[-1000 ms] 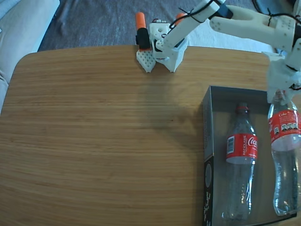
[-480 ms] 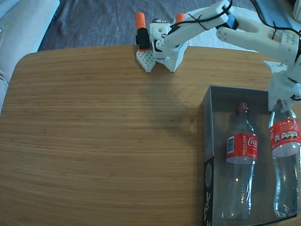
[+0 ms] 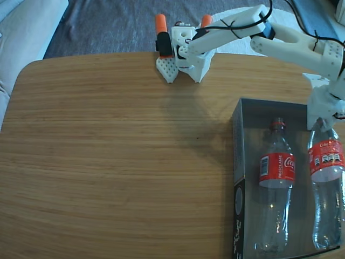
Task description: Grasp the bottles and put them in the box.
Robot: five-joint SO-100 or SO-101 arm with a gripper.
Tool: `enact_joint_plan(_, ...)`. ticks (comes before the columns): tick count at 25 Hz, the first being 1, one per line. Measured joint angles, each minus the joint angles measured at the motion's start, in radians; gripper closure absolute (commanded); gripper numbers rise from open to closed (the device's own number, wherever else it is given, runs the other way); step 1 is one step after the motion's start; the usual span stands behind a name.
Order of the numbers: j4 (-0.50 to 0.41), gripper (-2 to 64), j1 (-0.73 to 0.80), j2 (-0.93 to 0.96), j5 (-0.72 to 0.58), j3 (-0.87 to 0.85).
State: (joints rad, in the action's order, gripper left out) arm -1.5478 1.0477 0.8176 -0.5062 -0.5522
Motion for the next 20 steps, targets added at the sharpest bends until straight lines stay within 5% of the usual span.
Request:
enact_joint_plan(8, -0.046, 40.2, 0.0, -0.015, 0.006, 0.0)
enact_joint_plan(20, -0.072, 40.1, -0.038, -0.015, 0.003, 0.003)
